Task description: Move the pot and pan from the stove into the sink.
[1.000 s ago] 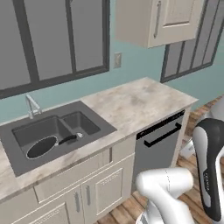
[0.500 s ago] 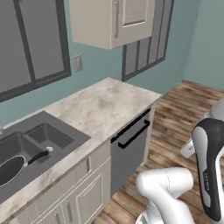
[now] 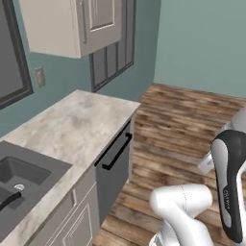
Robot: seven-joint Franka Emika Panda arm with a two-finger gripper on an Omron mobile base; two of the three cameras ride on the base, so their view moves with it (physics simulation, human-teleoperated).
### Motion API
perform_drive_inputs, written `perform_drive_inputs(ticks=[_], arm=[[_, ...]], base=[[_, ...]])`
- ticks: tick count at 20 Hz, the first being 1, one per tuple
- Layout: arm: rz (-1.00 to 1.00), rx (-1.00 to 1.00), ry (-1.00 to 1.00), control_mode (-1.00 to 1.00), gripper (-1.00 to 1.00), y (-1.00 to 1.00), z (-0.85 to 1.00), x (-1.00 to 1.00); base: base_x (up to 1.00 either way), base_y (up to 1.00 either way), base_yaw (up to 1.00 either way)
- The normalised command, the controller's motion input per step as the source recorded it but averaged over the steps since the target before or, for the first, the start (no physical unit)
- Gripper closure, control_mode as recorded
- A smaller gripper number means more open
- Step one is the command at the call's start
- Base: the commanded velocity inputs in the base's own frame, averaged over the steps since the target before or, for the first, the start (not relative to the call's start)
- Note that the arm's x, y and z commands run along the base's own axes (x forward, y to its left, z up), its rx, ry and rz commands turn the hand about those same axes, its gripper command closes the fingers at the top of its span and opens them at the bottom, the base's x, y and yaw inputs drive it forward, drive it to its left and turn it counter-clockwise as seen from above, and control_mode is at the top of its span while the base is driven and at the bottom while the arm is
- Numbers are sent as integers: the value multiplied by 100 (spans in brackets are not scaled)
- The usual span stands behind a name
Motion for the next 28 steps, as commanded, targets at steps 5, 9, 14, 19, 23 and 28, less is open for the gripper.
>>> perform_drive_inputs(ticks=[5, 9, 14, 19, 23, 28], arm=[[0, 0, 0, 100, -100, 0, 0, 0], [0, 0, 0, 100, -100, 0, 0, 0], [0, 0, 0, 100, -100, 0, 0, 0], [0, 0, 0, 100, -100, 0, 0, 0], [0, 0, 0, 100, -100, 0, 0, 0], [0, 0, 0, 100, -100, 0, 0, 0]], base=[[13, -11, -44], [13, -13, -43], [14, -17, -43], [13, -25, -41], [3, -40, -33], [8, 1, -7]])
